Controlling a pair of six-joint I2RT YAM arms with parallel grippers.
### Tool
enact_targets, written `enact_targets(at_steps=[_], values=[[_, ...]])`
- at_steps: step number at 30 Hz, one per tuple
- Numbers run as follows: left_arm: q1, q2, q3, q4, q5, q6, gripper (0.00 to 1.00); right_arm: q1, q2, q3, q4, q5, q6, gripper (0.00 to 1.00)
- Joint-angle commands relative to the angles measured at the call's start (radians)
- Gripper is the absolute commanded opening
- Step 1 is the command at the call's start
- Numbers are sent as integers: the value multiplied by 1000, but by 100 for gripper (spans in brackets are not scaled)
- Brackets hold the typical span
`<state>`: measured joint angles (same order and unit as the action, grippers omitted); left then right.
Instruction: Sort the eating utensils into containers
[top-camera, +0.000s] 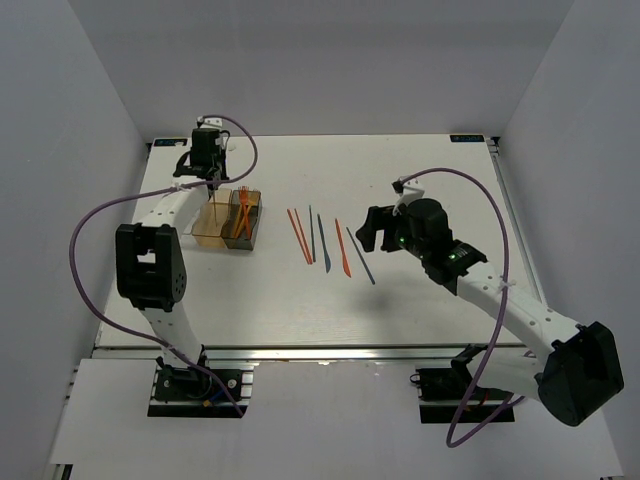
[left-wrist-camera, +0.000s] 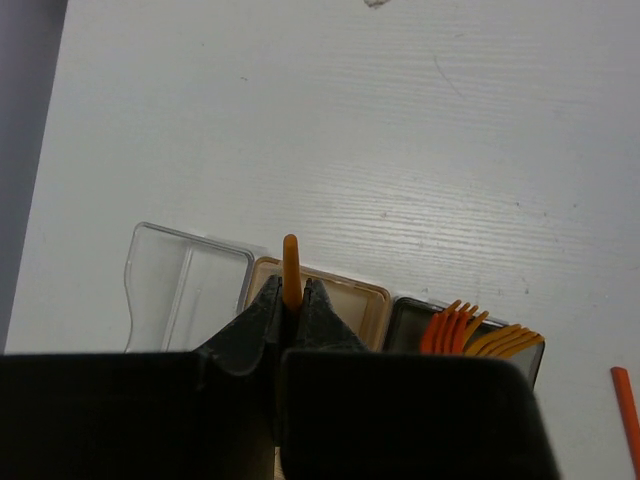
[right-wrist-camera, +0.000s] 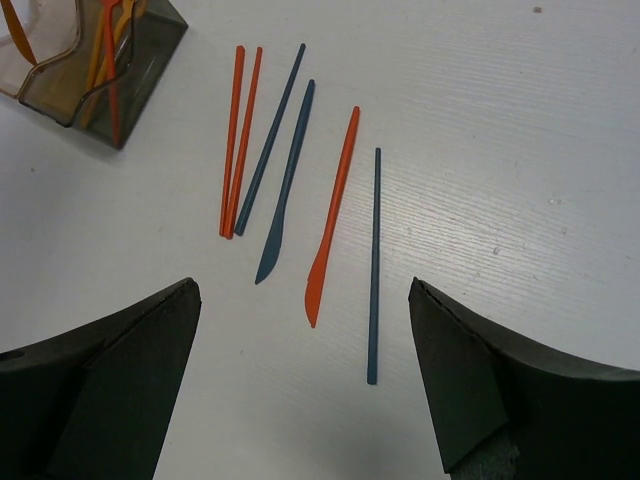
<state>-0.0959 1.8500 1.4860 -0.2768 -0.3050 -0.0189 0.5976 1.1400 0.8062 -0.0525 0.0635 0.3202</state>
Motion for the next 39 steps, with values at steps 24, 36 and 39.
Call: enact_targets(at_steps=[24, 36, 39], values=[[-2, -210, -81, -16, -17, -36, 57, 7, 323, 226, -50, -27, -27, 89], [-4, -593, -292, -191, 58, -245, 98, 76, 607, 413, -159, 99, -62, 39], [-4, -693, -412, -142, 60, -237, 98, 79, 694, 493, -193, 125, -76, 40]])
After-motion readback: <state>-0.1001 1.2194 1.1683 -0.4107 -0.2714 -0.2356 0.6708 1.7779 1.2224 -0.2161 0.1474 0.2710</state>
